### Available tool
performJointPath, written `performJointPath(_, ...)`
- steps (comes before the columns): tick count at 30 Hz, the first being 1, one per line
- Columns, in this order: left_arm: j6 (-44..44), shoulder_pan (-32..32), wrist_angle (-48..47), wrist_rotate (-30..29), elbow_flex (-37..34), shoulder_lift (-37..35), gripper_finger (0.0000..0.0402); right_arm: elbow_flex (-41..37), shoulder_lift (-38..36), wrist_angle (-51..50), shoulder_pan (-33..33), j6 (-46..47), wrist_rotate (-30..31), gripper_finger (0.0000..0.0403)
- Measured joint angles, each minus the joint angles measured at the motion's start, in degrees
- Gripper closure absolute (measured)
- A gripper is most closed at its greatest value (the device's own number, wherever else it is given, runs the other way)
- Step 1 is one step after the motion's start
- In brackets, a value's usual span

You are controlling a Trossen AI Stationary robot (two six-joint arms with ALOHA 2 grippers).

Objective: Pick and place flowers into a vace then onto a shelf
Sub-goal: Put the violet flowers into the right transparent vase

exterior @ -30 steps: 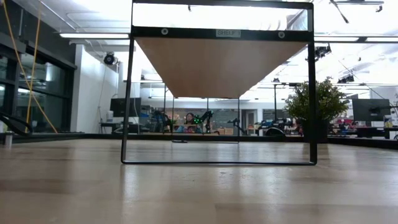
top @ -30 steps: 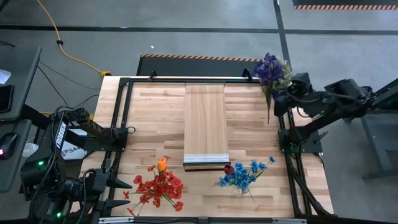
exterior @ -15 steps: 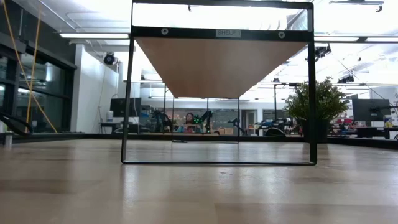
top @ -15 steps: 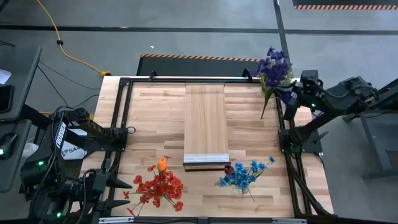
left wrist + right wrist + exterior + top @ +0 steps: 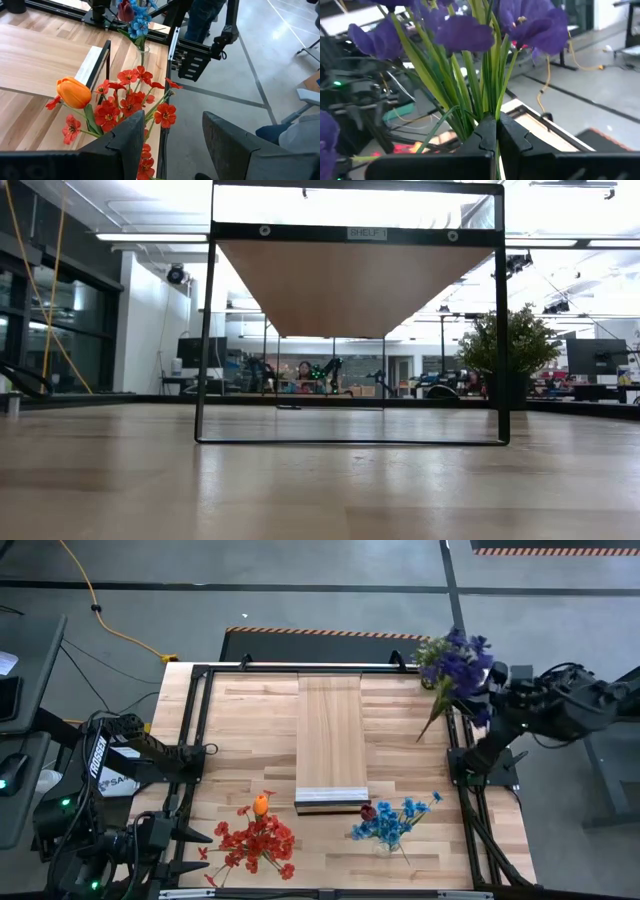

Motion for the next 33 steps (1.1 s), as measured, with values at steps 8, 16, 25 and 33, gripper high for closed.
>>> performJointPath(8, 0.0, 0.0, -0.02, 0.0, 0.0, 0.0, 0.0169, 0.0, 1.62, 10.44, 9.81, -9.96, 8.09, 0.0403)
performJointPath(16, 0.0, 0.0, -0.02, 0.0, 0.0, 0.0, 0.0169, 0.0, 4.83, 16.1, 20.16, -13.94, 18.62, 0.0403)
performJointPath(25, 0.47, 0.0, -0.04, 0.01, 0.0, 0.0, 0.0169, -0.02, 9.36, 21.96, 29.77, -15.53, 25.66, 0.0403)
performJointPath(33, 0.51, 0.0, -0.04, 0.0, 0.0, 0.0, 0.0169, -0.02, 12.17, 28.63, 32.32, -19.59, 25.79, 0.0403)
